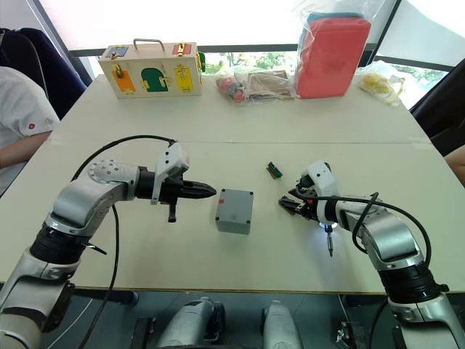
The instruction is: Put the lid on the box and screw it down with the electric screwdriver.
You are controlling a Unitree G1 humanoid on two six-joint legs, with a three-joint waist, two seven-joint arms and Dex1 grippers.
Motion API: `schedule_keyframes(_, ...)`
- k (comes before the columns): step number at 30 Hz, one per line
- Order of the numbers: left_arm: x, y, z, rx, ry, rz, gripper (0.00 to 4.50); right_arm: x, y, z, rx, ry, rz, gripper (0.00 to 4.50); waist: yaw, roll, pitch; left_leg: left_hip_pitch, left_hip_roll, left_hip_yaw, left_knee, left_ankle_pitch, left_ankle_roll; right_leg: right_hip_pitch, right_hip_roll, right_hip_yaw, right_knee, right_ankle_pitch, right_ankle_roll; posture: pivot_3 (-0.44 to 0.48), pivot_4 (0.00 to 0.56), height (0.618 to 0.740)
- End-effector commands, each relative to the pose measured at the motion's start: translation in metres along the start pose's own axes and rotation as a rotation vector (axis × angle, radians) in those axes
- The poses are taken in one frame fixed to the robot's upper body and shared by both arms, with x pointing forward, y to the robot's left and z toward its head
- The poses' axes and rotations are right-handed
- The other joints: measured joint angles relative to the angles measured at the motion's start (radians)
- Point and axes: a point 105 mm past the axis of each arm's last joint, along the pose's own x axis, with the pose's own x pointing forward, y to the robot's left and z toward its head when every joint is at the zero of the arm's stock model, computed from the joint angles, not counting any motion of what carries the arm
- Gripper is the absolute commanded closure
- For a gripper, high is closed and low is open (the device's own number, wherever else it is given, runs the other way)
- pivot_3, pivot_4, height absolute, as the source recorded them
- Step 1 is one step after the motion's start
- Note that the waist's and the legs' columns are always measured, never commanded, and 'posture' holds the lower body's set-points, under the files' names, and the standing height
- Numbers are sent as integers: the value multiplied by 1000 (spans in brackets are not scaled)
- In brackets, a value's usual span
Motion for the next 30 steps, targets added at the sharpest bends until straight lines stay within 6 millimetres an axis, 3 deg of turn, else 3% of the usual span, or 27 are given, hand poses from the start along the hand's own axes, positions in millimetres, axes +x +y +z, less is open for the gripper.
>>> schedule_keyframes(1,-1,-2,1,49,14,4,4500,-6,-3,17,-31,-57,-20,2486,0,0,0,0,0,0,0,0,0,0,1,0,0,0,0,0,150,740)
schedule_keyframes(4,-1,-2,-4,50,28,6,4500,-5,-3,21,-36,-70,-26,3267,0,0,0,0,0,0,0,0,0,0,1,0,0,0,0,0,150,740)
schedule_keyframes(7,0,-2,-5,52,29,5,4500,-4,-2,22,-36,-75,-25,4397,1,0,0,0,0,0,0,0,0,0,2,0,0,0,0,0,150,740)
schedule_keyframes(16,1,-4,-6,49,28,0,4500,-6,0,22,-56,-76,-20,4397,0,0,0,0,0,0,0,0,0,0,2,0,0,0,0,0,150,740)
schedule_keyframes(25,-4,-1,-1,24,-4,8,4500,-26,2,66,-136,-198,28,4397,0,0,0,0,0,0,0,0,0,0,2,0,0,0,0,0,150,740)
schedule_keyframes(30,-9,2,9,-39,-83,17,4500,-22,36,90,-124,-285,190,4397,-1,0,0,0,1,0,0,0,0,0,3,0,0,0,0,0,150,740)
